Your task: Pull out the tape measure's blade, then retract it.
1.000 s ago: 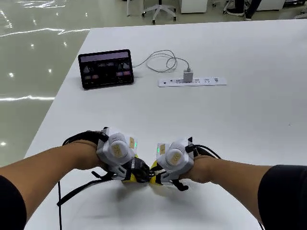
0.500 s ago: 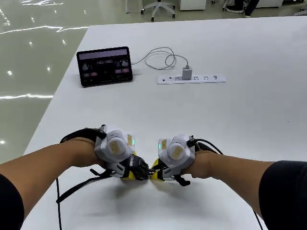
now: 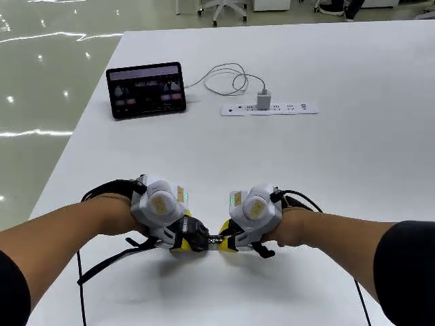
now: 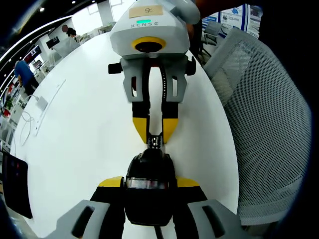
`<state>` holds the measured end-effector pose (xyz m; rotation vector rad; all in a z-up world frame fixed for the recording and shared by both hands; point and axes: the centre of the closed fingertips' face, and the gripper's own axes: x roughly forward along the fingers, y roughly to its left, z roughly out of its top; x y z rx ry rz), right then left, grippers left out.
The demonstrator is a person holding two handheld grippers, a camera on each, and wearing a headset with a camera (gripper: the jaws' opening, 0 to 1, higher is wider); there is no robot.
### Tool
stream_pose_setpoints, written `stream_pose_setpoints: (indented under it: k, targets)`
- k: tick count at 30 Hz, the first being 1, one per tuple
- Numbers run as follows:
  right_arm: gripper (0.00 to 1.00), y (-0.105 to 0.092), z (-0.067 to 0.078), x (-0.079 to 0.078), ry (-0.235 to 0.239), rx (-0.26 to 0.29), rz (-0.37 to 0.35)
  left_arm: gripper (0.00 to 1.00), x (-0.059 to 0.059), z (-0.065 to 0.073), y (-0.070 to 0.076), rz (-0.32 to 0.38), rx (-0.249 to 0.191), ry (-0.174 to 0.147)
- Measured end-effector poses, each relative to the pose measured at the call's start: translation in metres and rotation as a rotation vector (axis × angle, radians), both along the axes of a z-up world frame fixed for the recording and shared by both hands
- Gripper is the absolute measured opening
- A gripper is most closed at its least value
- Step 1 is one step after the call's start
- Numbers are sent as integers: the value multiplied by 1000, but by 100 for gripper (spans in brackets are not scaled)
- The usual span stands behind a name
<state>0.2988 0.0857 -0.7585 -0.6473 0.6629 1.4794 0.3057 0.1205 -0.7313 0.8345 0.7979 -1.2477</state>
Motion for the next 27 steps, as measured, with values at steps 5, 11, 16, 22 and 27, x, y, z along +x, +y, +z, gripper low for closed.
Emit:
stream_pose_setpoints:
  k: [5, 11, 16, 22, 27]
  targets:
    - [12, 3, 0, -1, -19, -9, 12, 33, 0, 0, 0, 2, -2, -2]
    - [12, 7, -1, -1, -22, -11, 4, 33, 0, 0, 0, 2, 0, -3]
    - [12, 14, 0, 1, 19, 30, -68, 33, 0, 0, 1, 1, -2, -4]
    - [11, 11, 1, 0, 36, 45, -68, 33, 0, 1, 2, 5, -9, -3]
    - [11, 10, 1, -1, 27, 41, -56, 33, 0, 1, 2, 5, -6, -2]
